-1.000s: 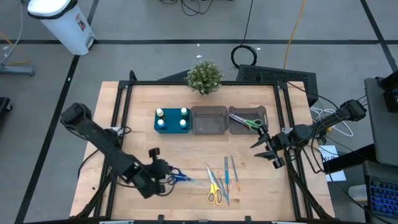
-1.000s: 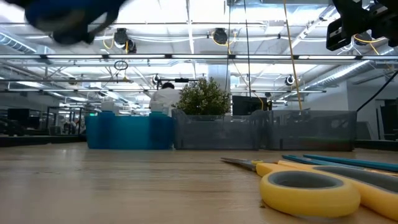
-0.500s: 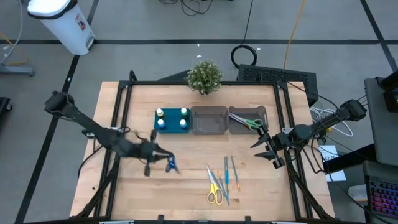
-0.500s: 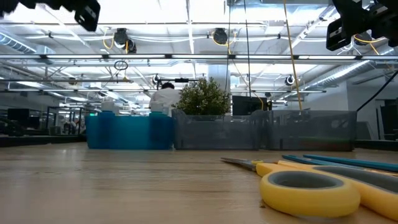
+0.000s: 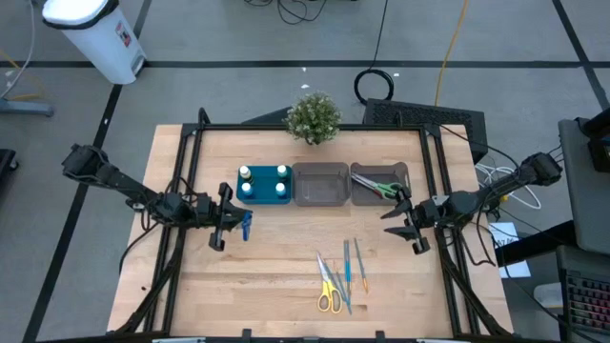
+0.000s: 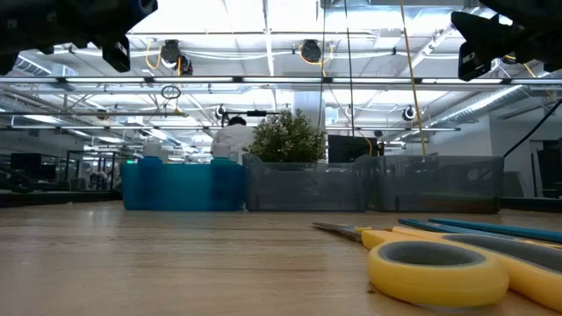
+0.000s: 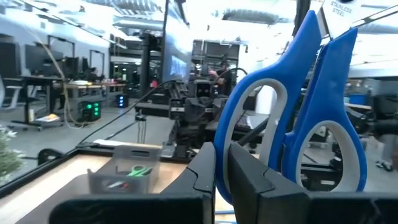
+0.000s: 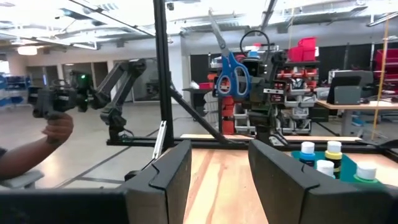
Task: Pick & Place Paint Supplies
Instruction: Put the blue scissor into the right black bin
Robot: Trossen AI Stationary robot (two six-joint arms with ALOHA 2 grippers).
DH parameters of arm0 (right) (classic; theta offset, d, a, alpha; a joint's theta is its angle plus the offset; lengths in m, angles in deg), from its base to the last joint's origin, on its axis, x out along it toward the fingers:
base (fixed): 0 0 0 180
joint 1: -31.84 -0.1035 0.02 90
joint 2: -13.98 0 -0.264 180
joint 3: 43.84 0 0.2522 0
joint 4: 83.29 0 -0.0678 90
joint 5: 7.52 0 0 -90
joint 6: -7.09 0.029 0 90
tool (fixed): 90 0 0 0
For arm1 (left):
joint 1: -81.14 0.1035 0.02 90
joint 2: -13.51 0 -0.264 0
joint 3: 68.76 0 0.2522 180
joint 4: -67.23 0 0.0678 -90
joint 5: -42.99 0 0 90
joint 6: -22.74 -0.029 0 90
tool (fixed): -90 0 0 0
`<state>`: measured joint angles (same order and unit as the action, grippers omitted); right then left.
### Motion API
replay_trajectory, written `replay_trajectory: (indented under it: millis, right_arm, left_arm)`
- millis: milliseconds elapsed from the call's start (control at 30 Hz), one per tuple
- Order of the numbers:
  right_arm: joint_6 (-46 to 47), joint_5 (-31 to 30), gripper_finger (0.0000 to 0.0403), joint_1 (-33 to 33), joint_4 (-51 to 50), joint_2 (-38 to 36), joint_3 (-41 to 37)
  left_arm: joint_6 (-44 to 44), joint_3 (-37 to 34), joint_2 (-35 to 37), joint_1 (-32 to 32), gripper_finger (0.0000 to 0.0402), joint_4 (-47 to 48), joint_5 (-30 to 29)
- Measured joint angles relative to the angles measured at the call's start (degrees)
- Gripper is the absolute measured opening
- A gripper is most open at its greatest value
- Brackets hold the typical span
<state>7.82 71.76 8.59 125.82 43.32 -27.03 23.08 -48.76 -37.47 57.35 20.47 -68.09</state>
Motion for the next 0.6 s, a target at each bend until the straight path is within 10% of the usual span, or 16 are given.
replay_trajectory:
  millis: [600]
  right_arm:
    - [0.2,0.3,0.015,0.0,-0.1,1.0,0.0]
  left_arm:
    - [1.3,0.0,0.0,-0.1,0.002,2.5,0.1]
